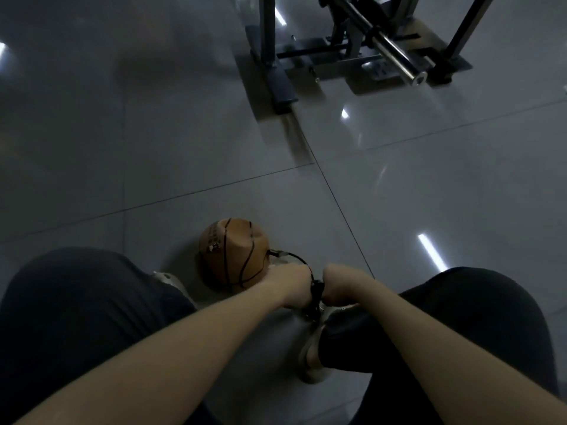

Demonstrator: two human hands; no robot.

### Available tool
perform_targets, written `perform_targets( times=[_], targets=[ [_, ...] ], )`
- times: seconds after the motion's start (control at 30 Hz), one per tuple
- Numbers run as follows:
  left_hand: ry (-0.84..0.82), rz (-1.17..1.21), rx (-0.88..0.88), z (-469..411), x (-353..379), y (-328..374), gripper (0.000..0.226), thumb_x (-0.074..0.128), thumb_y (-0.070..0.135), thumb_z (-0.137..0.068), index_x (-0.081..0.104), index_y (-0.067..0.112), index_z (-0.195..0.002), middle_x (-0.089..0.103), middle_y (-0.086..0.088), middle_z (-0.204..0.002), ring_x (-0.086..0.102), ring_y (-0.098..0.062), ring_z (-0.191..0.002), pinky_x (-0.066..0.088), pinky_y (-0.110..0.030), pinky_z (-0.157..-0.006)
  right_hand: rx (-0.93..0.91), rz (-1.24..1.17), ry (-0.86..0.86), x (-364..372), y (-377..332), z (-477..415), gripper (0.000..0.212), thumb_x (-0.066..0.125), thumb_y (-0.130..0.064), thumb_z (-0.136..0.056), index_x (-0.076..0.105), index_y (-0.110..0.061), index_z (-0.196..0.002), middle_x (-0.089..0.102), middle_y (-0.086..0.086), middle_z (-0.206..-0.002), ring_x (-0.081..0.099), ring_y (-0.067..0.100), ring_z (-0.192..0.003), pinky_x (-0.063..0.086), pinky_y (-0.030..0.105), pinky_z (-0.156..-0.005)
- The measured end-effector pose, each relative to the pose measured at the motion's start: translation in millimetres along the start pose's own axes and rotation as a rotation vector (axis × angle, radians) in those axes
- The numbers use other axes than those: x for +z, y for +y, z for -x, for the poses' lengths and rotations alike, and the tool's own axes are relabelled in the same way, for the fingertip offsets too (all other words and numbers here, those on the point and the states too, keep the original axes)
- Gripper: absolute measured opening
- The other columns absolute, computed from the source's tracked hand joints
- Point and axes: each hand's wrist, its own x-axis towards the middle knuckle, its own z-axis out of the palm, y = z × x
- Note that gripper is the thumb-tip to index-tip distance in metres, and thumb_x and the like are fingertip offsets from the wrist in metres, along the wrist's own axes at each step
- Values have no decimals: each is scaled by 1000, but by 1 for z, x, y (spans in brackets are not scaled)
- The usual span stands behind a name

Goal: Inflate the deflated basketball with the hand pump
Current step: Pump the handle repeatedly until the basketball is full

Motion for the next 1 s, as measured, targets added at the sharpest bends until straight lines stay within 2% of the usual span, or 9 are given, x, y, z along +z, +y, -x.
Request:
perform_targets(
  times=[0.13,0.3,0.43,0.5,0.57,0.67,0.8,0.9,1.0],
  targets=[
    [46,-34,11,-4,39,6,24,55,30,-94,61,8,-103,67,-14,-107,66,-33,-100,49,-37,-75,45,73,-56,32,8,-10,21,63,-31,-86,53,-13,-88,59,7,-86,60,28,-81,49,35,-69],
    [30,-31,20,-5,42,7,24,58,33,-94,60,10,-101,68,-12,-106,66,-31,-97,49,-36,-72,52,109,-62,33,7,-9,30,65,-33,-86,55,-13,-106,61,8,-101,62,28,-95,51,37,-77],
    [-197,-15,8,10,36,-4,18,56,30,-95,54,12,-91,66,-14,-102,65,-32,-93,46,-34,-68,27,76,-143,43,-10,-2,31,62,-29,-89,60,-10,-114,62,9,-103,62,29,-96,51,36,-82],
    [-257,-23,15,14,25,-8,21,58,27,-94,62,6,-94,68,-16,-97,65,-32,-86,47,-35,-66,-7,93,-162,31,-19,8,29,64,-27,-89,64,-8,-111,61,9,-96,63,29,-92,48,33,-75],
    [-223,-13,24,15,-2,-10,22,63,26,-92,69,5,-96,71,-15,-91,64,-28,-75,47,-33,-61,-41,98,-122,1,-22,21,19,69,-24,-84,65,-7,-90,61,9,-80,61,26,-71,47,29,-61],
    [-131,99,42,15,-61,-7,14,69,24,-87,69,12,-80,65,-4,-70,57,-20,-60,44,-29,-53,-17,-28,-90,-60,-19,41,19,73,-18,-81,60,-9,-71,52,4,-59,45,17,-46,40,25,-45],
    [-39,153,48,13,-106,3,14,67,20,-85,71,7,-83,62,-5,-67,54,-21,-58,42,-30,-52,-13,-109,-16,-105,-11,50,13,73,-13,-79,64,-3,-79,50,5,-59,43,18,-46,40,28,-47],
    [-45,22,16,3,-77,5,16,64,23,-89,63,11,-78,62,-5,-70,55,-21,-60,43,-29,-52,4,-53,-46,-79,-13,36,13,70,-11,-82,61,-7,-74,53,5,-60,46,17,-48,41,25,-45],
    [-76,-62,16,-12,-32,-1,15,56,25,-91,60,13,-83,63,-5,-82,59,-25,-70,50,-32,-61,-11,-3,-26,-33,-11,13,21,64,-15,-87,53,-13,-69,52,2,-63,51,20,-55,39,24,-45]
  ],
)
